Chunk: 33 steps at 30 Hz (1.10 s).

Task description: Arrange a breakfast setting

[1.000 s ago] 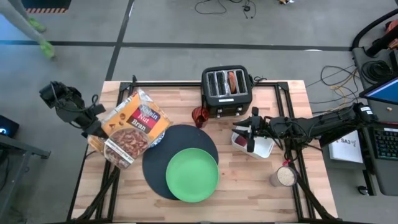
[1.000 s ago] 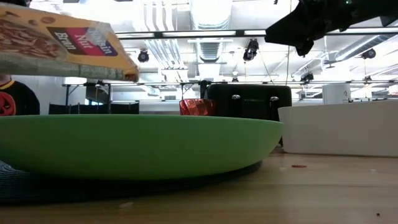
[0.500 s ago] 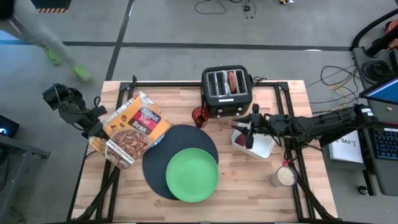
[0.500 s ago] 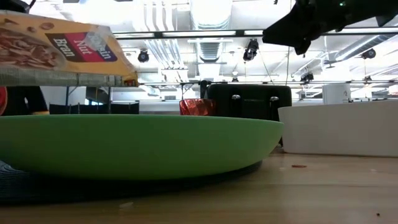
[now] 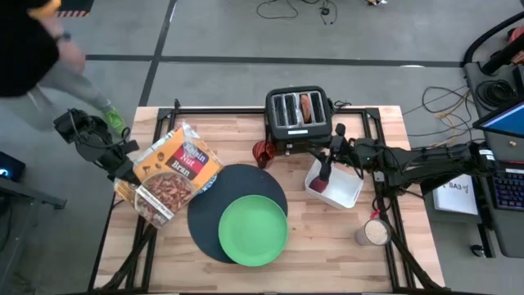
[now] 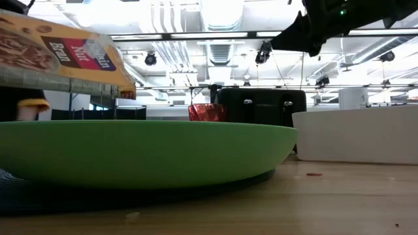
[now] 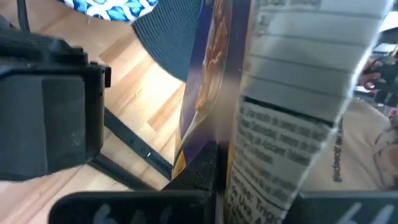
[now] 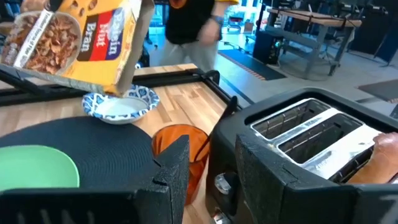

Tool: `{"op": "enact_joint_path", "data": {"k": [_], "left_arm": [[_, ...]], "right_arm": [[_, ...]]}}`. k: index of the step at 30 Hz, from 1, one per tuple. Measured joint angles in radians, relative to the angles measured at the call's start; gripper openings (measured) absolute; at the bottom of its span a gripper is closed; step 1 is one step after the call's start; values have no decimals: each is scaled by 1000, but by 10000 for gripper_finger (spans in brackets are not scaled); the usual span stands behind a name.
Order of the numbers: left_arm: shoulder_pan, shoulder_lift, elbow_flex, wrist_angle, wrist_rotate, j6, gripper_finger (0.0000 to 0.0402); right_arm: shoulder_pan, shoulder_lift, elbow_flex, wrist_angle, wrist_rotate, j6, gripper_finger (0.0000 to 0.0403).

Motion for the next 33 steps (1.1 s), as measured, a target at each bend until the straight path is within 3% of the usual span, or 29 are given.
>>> {"op": "enact_joint_path", "data": {"k": [10,18,25,33], "left_arm": [[4,1,1,-1,17,-59,0],[6,30,0,0,-146,107,0],[9,90,-1,0,-508,378,0],[9,116,-32,3,-1028,471,0]], "right_arm": [[0,0,0,-4,-1,-9,121],[0,0,0,-23,-1,13,121],[0,0,-1,49,-1,-32,121],[0,0,-1,56,-1,-40,121]]}}
